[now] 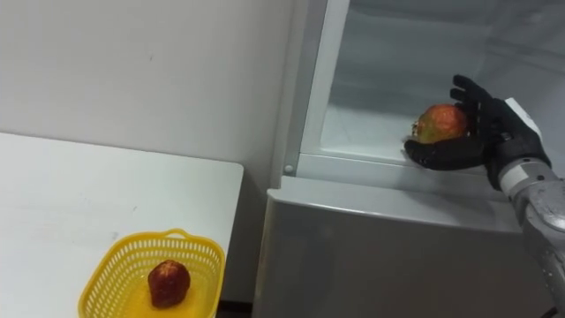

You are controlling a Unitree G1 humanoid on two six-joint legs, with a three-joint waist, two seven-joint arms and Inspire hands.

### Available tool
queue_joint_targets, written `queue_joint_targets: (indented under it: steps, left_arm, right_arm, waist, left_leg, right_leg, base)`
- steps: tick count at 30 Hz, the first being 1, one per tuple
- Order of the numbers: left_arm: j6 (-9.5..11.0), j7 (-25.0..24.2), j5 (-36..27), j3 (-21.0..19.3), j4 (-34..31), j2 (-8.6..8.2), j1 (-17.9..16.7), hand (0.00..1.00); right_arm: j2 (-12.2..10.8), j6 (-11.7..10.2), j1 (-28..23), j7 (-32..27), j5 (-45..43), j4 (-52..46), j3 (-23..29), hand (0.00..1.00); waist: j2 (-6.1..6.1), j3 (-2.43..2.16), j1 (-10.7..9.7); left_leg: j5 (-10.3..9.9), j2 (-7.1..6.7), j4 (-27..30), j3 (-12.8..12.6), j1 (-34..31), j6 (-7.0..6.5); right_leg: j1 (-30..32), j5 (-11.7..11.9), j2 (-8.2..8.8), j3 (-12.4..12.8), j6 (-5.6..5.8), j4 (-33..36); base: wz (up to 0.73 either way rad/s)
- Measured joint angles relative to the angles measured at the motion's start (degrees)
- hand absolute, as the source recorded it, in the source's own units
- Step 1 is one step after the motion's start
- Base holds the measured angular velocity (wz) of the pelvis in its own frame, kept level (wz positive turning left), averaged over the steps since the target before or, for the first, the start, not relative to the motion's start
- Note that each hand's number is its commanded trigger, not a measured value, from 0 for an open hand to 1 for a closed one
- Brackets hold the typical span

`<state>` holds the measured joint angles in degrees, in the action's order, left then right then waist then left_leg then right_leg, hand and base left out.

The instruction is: Retrieve from the upper fridge

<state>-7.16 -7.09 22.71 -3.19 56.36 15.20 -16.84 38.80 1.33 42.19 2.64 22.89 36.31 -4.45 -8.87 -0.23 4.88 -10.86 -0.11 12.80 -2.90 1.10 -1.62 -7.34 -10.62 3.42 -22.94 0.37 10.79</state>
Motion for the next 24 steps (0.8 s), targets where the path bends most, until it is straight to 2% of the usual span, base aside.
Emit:
queue_joint_targets:
  steps: [1, 9, 24]
  left_arm:
    - [0.00, -0.04, 0.00, 0.00, 0.00, 0.00, 0.00, 0.00]
    - [0.02, -0.16, -0.08, 0.18, 0.83, 0.01, 0.40, 0.00]
    - [0.06, 0.44, -0.64, 0.29, 1.01, 0.02, 1.45, 0.00]
  right_arm:
    - [0.00, 0.00, 0.04, 0.02, 0.01, 0.00, 0.00, 1.00]
    - [0.01, -0.01, 1.80, 0.60, 0.04, 0.04, -2.01, 1.00]
    - [0.02, -0.02, 2.87, 2.27, 0.05, 0.68, -2.07, 1.00]
  waist:
    - [-0.01, -0.01, 0.04]
    - [-0.02, -0.03, -0.01]
    - [-0.03, 0.02, -0.09]
  left_leg:
    - [0.00, -0.01, 0.02, 0.02, -0.05, 0.00]
    - [0.02, -0.09, 0.32, 0.44, -0.51, 0.00]
    - [0.02, -0.30, 0.87, 0.88, -1.51, -0.04]
  right_leg:
    - [0.04, 0.00, 0.00, 0.00, 0.00, 0.01]
    - [0.21, 0.00, 0.04, -0.42, 0.00, 0.02]
    - [0.80, -0.02, 0.56, -1.01, 0.02, 0.05]
  base:
    - [0.00]
    - [0.03]
    - [0.02]
